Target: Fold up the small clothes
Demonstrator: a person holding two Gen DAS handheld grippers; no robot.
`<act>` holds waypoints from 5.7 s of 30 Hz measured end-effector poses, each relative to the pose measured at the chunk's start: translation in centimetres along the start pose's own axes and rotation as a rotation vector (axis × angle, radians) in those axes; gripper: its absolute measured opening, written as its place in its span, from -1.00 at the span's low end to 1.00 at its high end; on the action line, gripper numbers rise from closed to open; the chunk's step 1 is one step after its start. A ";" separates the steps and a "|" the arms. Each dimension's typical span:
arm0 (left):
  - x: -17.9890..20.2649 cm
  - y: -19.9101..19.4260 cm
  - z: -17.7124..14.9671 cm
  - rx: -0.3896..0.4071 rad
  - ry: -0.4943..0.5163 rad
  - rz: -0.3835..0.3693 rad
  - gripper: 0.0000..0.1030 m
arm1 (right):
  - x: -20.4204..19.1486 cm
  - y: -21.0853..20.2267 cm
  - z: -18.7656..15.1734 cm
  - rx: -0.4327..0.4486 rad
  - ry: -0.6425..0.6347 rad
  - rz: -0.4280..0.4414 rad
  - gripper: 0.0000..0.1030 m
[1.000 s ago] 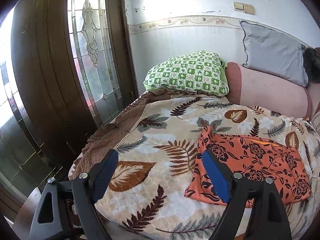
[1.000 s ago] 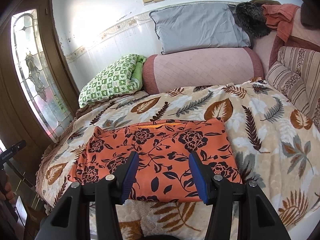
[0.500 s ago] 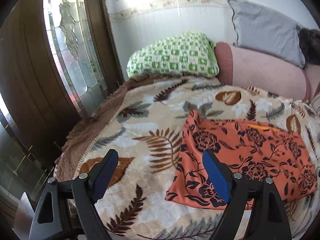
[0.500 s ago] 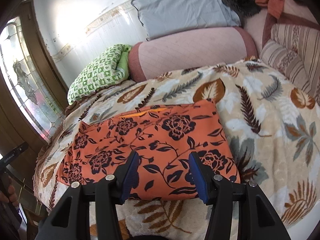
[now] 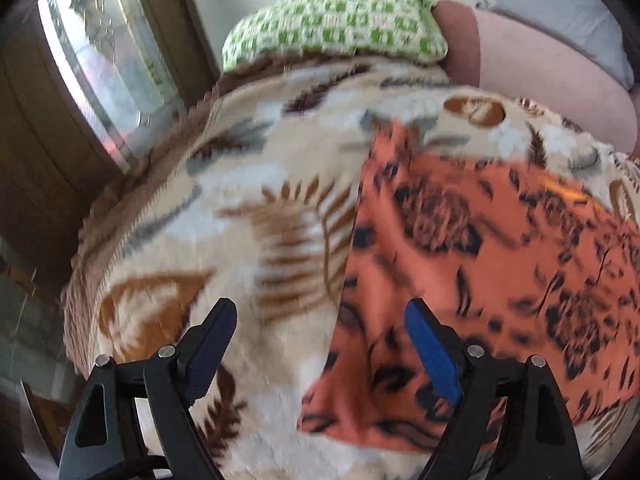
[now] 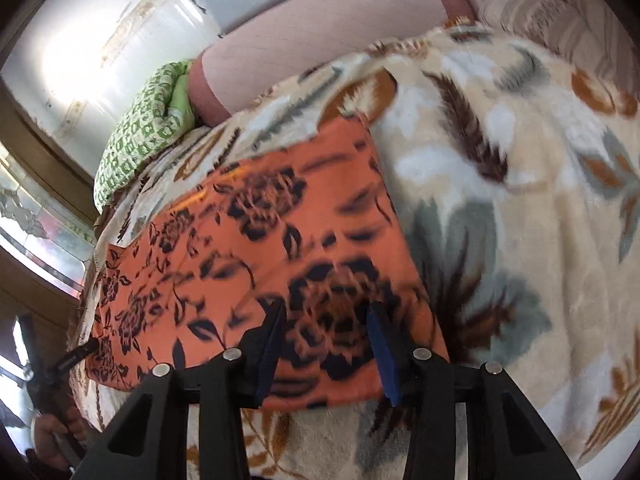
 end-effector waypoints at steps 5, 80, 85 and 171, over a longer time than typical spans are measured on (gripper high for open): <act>2.1 1.8 6.2 0.044 0.043 0.011 0.68 | -2.2 2.7 5.8 0.034 0.019 0.057 -0.11; -1.7 -19.0 -6.2 0.334 0.109 -0.096 0.82 | -8.3 -16.8 -7.2 0.095 -0.215 0.017 0.09; -2.8 -15.3 -5.6 0.243 0.113 -0.062 0.82 | -6.9 -12.6 -6.6 0.037 -0.155 0.009 0.09; -7.6 -6.1 -2.2 0.110 -0.097 -0.059 0.82 | -11.3 -1.7 3.2 0.064 0.117 0.044 -0.69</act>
Point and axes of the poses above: each gripper's, at about its wrist camera, not at the fingertips, and y roughly the way its jaws point, x to its right, z to its top, the point moved 5 cm from there along y, roughly the way its jaws point, and after that the axes turned 6 degrees about -x, right-handed, at the moved point
